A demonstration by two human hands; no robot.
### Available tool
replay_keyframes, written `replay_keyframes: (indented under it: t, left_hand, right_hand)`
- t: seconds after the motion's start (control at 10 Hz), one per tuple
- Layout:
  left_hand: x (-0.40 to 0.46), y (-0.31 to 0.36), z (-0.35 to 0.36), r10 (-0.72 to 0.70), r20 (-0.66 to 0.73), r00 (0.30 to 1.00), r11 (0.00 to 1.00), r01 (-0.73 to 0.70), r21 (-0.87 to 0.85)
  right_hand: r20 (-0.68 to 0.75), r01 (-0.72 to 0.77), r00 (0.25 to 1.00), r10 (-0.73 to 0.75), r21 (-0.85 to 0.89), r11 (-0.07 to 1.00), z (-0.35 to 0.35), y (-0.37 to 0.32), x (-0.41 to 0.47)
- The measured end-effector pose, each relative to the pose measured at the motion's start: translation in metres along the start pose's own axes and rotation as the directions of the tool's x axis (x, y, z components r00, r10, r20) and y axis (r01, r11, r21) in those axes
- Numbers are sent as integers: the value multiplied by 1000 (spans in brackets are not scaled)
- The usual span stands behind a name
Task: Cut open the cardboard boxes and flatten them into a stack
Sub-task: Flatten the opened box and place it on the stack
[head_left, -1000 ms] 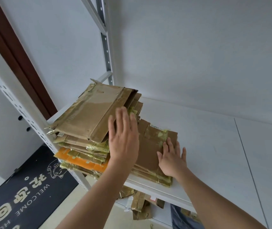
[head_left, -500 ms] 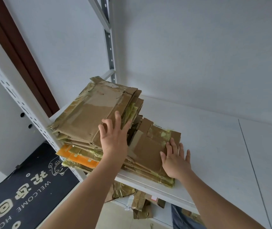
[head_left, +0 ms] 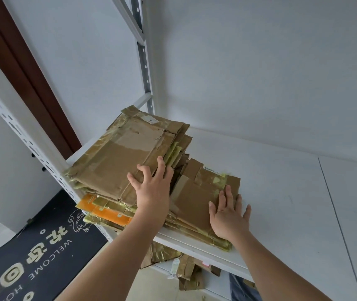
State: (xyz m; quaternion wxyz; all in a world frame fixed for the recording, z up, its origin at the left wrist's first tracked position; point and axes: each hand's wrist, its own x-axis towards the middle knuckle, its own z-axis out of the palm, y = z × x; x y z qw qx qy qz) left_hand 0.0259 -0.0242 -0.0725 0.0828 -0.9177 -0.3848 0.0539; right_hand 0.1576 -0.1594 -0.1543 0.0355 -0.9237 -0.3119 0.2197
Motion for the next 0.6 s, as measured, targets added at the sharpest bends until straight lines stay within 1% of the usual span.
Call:
replay_keyframes:
  t: [0.1,0.2,0.3,0.4,0.6]
  left_hand:
    - [-5,1,8,15,43,999,1000,-17,25]
    - [-6,2,1,13,51,999,1000,-14,19]
    - [-5,-2,-15,11,58,998,999,-9,-39]
    - [-9,-9,-31,22,-2,1000,999,-22,-50]
    - [-26,-17,-54,62,-64,996,996,-66,-66]
  right_hand:
    - [-2,-3,1000,3,-51,999,0,-3,-1]
    - [40,-10,999,12,-55,998,-10,-5,-3]
    - [41,5,999,-4,-47,999,-26,-3,-3]
    - [-47,45,998,-47,-25,999,-46,0,-10]
    - [-187,96,979,-87,41,995,-84,0,-24]
